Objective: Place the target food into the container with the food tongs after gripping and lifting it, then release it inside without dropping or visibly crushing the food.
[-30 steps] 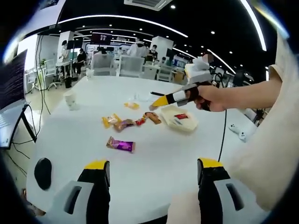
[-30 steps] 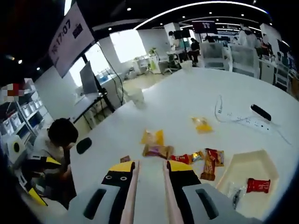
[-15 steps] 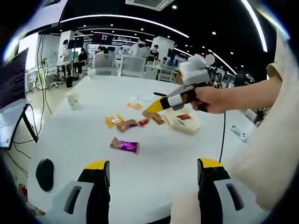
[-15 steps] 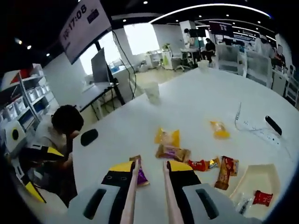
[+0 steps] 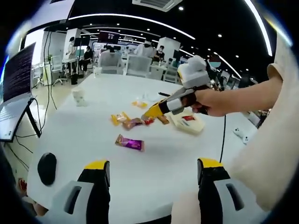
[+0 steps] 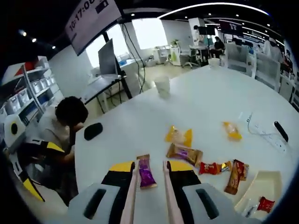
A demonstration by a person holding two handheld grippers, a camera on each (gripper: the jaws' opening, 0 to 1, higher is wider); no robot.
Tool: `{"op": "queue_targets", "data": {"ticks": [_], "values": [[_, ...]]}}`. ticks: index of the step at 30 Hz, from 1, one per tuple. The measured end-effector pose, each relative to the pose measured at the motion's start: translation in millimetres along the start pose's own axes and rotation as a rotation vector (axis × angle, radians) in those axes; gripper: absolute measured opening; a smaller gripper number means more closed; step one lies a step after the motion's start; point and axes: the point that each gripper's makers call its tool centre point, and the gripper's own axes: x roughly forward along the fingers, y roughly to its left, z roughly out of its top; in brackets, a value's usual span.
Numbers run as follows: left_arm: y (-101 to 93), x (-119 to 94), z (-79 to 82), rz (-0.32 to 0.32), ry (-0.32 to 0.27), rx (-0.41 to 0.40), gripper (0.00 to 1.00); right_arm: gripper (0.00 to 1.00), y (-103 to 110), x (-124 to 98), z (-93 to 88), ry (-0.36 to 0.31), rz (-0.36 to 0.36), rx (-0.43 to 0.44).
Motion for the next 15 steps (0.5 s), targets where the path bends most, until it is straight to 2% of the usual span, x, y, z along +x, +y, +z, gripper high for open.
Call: {"op": "queue_targets", "data": {"ticks": [8, 15], "values": [[1.6, -2, -3.5, 0.015, 0.002, -0.014, 0.76, 0.27, 16, 9, -6.6, 0.037, 0.025, -0.049], [2.7, -4, -7.8, 0.028, 0.002, -0.031, 0.76, 0.27, 19, 17, -11.9, 0.061, 0.037, -0.077]]}}
